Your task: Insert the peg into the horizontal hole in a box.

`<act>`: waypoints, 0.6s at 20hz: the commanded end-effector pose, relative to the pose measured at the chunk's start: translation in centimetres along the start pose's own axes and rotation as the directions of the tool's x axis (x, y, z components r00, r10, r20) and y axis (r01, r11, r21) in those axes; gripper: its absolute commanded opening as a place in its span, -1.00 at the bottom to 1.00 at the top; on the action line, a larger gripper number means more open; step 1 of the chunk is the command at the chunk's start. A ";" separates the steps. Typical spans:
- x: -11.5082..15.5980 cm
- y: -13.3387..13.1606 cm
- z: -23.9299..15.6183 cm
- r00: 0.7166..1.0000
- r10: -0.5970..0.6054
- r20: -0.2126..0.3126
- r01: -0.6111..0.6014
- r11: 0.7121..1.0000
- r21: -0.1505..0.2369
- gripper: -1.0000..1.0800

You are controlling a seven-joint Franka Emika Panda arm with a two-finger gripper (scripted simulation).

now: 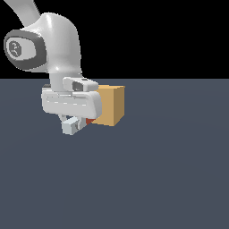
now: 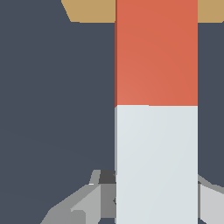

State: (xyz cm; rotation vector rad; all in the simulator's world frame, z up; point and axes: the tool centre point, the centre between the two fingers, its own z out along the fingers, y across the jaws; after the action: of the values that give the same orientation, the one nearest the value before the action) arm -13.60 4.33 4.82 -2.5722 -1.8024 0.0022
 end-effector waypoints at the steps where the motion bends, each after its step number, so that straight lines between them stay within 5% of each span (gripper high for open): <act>1: 0.1 0.1 -0.1 1.000 0.004 -0.001 -0.004 1.000 -0.001 -1.00; 12: 0.4 0.0 0.0 1.000 0.003 0.001 -0.003 1.000 0.001 -1.00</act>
State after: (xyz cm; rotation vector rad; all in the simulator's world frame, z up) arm -13.61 4.50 4.71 -2.5749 -1.7963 0.0072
